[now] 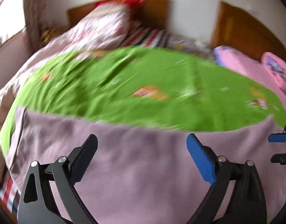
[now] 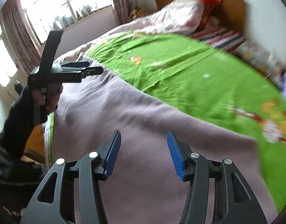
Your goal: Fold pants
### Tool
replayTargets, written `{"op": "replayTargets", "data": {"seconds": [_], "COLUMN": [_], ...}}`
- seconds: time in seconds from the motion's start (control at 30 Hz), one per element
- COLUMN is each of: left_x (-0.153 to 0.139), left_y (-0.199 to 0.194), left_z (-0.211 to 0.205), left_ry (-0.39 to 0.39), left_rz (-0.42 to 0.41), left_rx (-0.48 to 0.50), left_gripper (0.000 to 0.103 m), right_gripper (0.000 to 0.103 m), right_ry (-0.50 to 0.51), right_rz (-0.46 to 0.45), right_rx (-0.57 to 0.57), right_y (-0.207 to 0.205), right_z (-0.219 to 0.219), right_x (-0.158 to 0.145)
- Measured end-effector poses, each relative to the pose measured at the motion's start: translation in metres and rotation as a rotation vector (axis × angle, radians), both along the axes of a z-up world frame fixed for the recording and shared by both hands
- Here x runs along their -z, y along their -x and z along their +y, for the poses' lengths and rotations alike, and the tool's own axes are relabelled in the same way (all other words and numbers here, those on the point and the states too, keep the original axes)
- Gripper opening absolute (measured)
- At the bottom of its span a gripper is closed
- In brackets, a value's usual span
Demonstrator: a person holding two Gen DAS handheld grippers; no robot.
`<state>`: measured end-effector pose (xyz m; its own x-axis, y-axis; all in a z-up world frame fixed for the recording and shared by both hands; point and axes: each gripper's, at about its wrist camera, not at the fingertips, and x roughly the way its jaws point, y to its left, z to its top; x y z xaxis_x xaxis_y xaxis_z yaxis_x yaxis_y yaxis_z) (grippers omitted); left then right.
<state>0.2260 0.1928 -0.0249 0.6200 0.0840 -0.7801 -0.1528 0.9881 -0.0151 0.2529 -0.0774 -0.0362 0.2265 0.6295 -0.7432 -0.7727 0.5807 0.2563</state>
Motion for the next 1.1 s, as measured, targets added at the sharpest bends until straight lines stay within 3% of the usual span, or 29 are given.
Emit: {"op": "replayTargets", "data": {"seconds": [0.07, 0.13, 0.17, 0.2, 0.27, 0.33, 0.4, 0.47, 0.5, 0.57, 0.63, 0.67, 0.73, 0.83, 0.9, 0.97, 1.03, 1.1], "left_x": [0.018, 0.015, 0.011, 0.009, -0.001, -0.005, 0.0, 0.015, 0.025, 0.019, 0.015, 0.008, -0.01, -0.045, -0.059, -0.055, -0.042, -0.02], "left_y": [-0.004, 0.001, 0.001, 0.001, 0.005, 0.002, -0.007, -0.016, -0.021, -0.018, -0.012, -0.003, 0.013, 0.043, 0.057, 0.066, 0.069, 0.069], "left_z": [0.031, 0.05, 0.056, 0.06, 0.066, 0.07, 0.082, 0.099, 0.112, 0.12, 0.12, 0.114, 0.091, 0.025, -0.035, -0.096, -0.139, -0.177], "left_ry": [0.03, 0.116, 0.12, 0.097, 0.088, 0.079, 0.033, 0.025, 0.091, 0.139, 0.107, 0.039, -0.051, -0.045, 0.026, 0.101, 0.126, 0.101], "left_rz": [0.06, 0.03, 0.03, 0.029, -0.004, -0.011, 0.007, 0.041, 0.06, 0.03, 0.012, -0.007, -0.072, -0.183, -0.223, -0.196, -0.145, -0.075], "left_rx": [-0.049, -0.042, -0.06, -0.08, -0.096, -0.105, -0.151, -0.193, -0.199, -0.211, -0.238, -0.291, -0.298, -0.143, 0.058, 0.279, 0.41, 0.506], "left_gripper": [0.096, 0.098, 0.098, 0.098, 0.098, 0.098, 0.098, 0.101, 0.102, 0.101, 0.101, 0.1, 0.099, 0.101, 0.101, 0.101, 0.101, 0.101], "right_gripper": [0.05, 0.038, 0.039, 0.046, 0.048, 0.063, 0.081, 0.085, 0.085, 0.083, 0.083, 0.084, 0.087, 0.088, 0.088, 0.088, 0.088, 0.088], "right_ry": [0.084, -0.018, -0.044, -0.029, -0.013, -0.075, -0.01, 0.068, 0.094, 0.097, 0.06, 0.066, 0.049, 0.054, 0.107, 0.135, 0.152, 0.188], "right_rz": [-0.005, 0.062, 0.098, 0.067, 0.05, 0.061, -0.03, -0.096, -0.075, -0.024, -0.009, -0.019, -0.084, -0.164, -0.195, -0.151, -0.088, -0.008], "right_rx": [0.007, 0.015, 0.062, 0.149, 0.231, 0.187, 0.166, 0.184, 0.222, 0.311, 0.358, 0.393, 0.438, 0.493, 0.58, 0.667, 0.749, 0.823], "right_y": [-0.015, -0.034, -0.039, -0.039, -0.029, -0.016, -0.005, -0.003, -0.011, -0.029, -0.023, -0.016, 0.013, 0.048, 0.07, 0.08, 0.082, 0.085], "right_z": [0.009, -0.005, -0.015, -0.026, -0.036, -0.034, -0.021, -0.01, -0.011, -0.027, -0.038, -0.045, -0.067, -0.105, -0.139, -0.187, -0.226, -0.268], "right_x": [0.017, 0.015, 0.014, 0.01, 0.001, -0.007, -0.01, -0.002, 0.008, 0.025, 0.017, 0.01, -0.013, -0.033, -0.034, -0.025, -0.011, 0.012]}}
